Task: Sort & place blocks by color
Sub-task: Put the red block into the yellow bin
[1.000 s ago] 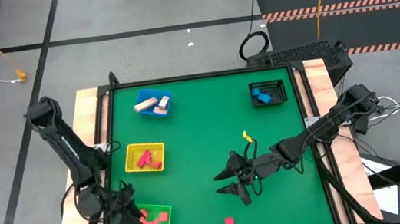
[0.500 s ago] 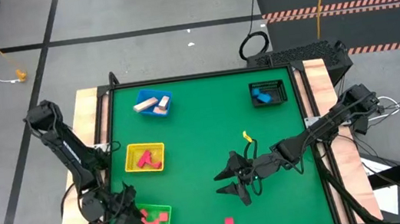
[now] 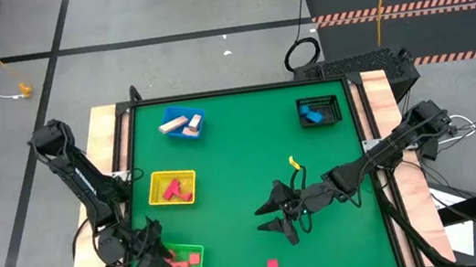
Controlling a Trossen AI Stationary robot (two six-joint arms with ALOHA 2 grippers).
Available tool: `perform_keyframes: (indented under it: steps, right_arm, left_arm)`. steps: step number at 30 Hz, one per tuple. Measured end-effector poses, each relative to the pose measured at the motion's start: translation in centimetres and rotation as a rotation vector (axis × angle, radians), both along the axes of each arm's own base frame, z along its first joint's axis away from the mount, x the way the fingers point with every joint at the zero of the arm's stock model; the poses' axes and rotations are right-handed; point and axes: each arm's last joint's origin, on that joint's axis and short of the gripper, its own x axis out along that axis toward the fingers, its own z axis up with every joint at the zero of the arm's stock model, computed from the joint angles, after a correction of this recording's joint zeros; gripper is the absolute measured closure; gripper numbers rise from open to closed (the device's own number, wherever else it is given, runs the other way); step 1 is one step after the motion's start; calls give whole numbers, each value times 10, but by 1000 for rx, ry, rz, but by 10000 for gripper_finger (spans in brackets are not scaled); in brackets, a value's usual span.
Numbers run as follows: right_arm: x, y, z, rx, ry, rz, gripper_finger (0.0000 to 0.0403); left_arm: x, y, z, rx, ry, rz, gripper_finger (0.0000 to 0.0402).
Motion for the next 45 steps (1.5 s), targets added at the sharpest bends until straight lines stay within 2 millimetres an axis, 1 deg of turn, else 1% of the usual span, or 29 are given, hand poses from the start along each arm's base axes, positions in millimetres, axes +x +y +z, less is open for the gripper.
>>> perform_keyframes:
  steps: [3, 6, 10, 13, 17, 20, 23, 28, 32, 37, 41, 45]
  right_arm:
    - [0, 0, 0, 0, 0, 0, 188]
    - [0, 0, 0, 0, 0, 0, 188]
    - [0, 0, 0, 0, 0, 0, 188]
    - [0, 0, 0, 0, 0, 0, 188]
    - [0, 0, 0, 0, 0, 0, 188]
    - [0, 0, 0, 0, 0, 0, 188]
    - [0, 0, 0, 0, 0, 0, 188]
    - [0, 0, 0, 0, 0, 0, 188]
    - [0, 0, 0, 0, 0, 0, 188]
    - [0, 0, 0, 0, 0, 0, 188]
    - [0, 0, 0, 0, 0, 0, 188]
    - [0, 0, 0, 0, 0, 0, 188]
  left_arm:
    - [2, 1, 2, 17, -38, 14, 139]
    - [6, 1, 8, 40, -94, 18, 120]
    - [12, 0, 21, 101, -160, 1, 107]
    - [20, 1, 31, 188, -155, 10, 106]
    - [36, 5, 45, 335, -155, 27, 105]
    - [52, 5, 57, 447, -217, 17, 105]
    - [69, 2, 61, 583, -268, -16, 105]
    - [100, -7, 53, 815, -301, -95, 105]
    - [120, -13, 44, 901, -328, -118, 105]
    - [140, -12, 37, 897, -372, -67, 105]
    - [148, -10, 32, 896, -373, -41, 105]
    - [155, -13, 23, 908, -405, -37, 105]
